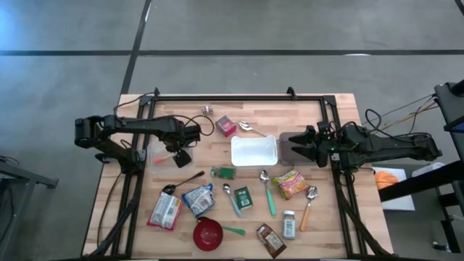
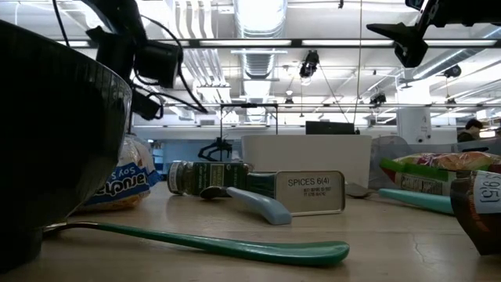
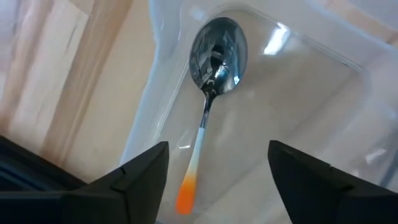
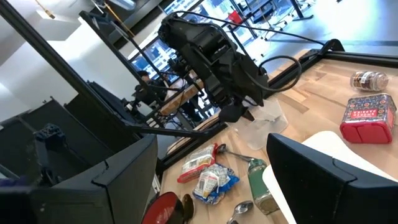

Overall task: Pick & Place Food Item
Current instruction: Put the green noodle pack into the black bin

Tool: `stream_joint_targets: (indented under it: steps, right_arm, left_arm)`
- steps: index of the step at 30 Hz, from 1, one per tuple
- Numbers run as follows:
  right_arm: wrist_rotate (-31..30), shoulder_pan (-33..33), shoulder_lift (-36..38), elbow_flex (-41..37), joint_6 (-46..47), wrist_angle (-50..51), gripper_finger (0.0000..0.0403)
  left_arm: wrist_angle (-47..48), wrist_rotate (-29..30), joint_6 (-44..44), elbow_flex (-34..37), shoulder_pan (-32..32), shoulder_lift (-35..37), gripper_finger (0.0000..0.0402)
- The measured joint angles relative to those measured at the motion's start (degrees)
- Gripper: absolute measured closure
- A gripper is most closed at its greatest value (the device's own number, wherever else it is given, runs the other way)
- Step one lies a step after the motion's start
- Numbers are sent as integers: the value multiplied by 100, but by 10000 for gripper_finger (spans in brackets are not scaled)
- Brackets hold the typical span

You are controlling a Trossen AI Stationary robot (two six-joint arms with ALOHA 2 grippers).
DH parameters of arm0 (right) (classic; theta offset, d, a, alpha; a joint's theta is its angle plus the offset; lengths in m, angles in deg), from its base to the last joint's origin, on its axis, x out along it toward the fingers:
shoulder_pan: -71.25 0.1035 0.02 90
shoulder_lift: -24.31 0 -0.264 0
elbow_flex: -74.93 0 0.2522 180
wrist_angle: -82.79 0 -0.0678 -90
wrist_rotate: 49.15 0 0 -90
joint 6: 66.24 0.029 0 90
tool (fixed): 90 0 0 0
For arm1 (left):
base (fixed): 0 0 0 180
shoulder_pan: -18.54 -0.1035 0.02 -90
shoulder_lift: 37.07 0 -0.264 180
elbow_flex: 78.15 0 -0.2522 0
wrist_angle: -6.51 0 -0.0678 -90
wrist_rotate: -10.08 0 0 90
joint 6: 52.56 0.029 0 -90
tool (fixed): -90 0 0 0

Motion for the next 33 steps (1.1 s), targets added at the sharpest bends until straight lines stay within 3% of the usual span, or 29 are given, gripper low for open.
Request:
stream_joint_targets:
  steps: [6, 18, 26, 33]
  right_arm:
    - [0, 0, 0, 0, 0, 0, 102]
    - [-13, 0, 0, 0, 46, -4, 102]
    - [-42, 0, -2, 0, 853, -55, 102]
    - [-45, -4, -62, 0, 1396, 13, 102]
  left_arm:
    - [436, -59, 20, -320, 11, 2, 97]
    - [798, -103, -46, -1314, 116, 2, 95]
    - [774, -103, -53, -2188, 505, 9, 95]
    - [722, -103, -346, -2421, 866, 9, 95]
